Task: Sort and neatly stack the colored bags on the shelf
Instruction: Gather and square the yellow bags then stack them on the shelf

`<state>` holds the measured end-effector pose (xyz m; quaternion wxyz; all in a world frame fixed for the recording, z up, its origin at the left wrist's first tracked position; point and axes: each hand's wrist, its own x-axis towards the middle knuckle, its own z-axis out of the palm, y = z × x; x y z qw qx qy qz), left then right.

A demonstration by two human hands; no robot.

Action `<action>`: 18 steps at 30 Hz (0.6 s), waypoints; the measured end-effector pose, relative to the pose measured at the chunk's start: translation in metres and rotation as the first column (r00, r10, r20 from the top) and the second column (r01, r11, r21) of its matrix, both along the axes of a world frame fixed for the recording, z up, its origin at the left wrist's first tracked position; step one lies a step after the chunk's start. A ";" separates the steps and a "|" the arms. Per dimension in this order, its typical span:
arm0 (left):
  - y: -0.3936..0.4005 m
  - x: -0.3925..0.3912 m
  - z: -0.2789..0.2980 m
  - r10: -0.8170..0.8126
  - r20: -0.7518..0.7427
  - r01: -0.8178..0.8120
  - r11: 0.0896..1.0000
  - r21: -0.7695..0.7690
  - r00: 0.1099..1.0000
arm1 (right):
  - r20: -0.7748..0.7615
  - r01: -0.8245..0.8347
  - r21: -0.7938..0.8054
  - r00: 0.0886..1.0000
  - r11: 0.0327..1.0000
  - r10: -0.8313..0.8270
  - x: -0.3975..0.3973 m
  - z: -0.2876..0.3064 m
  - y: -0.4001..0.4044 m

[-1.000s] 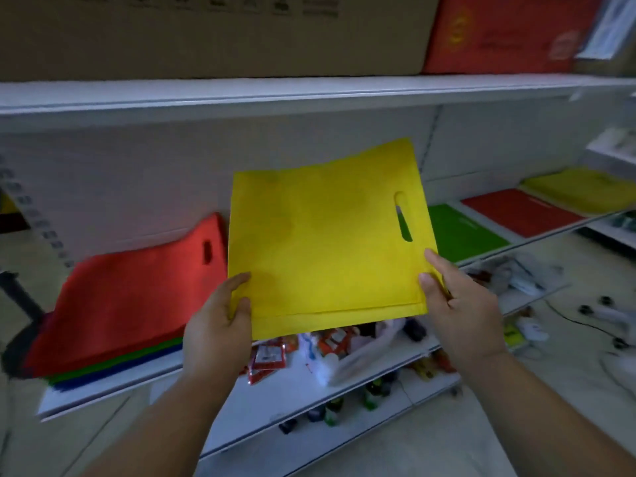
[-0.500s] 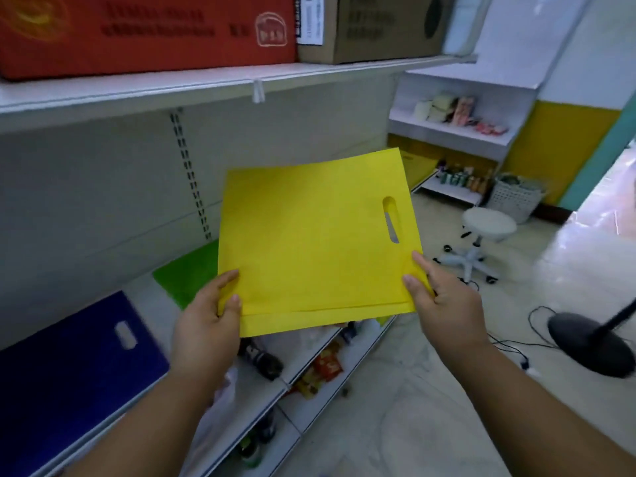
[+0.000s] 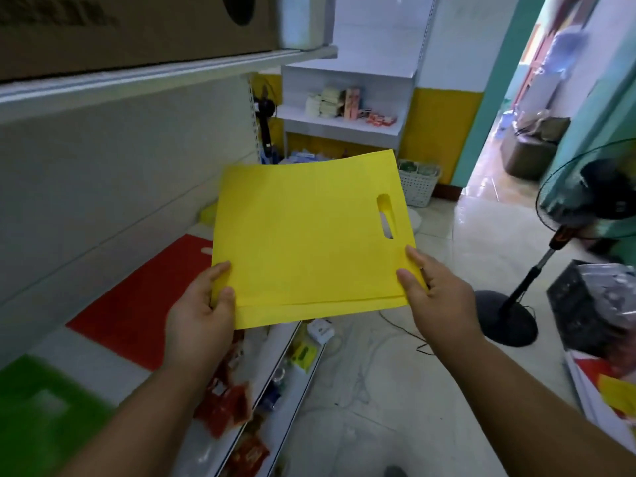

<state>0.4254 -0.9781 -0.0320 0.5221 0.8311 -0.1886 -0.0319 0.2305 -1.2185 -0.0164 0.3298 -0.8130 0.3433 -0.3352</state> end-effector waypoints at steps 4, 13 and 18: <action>-0.091 0.023 -0.005 0.060 0.046 -0.060 0.998 0.004 0.997 | 0.011 -0.058 -0.019 0.998 0.998 0.058 0.040 -0.007 -0.100; -0.201 0.095 0.015 0.320 0.040 -0.322 0.943 0.083 0.947 | -0.095 -0.305 -0.005 0.948 0.952 0.303 0.186 0.000 -0.250; -0.225 0.150 0.000 0.394 0.044 -0.397 0.910 0.124 0.918 | -0.122 -0.445 -0.024 0.890 0.895 0.439 0.272 -0.011 -0.287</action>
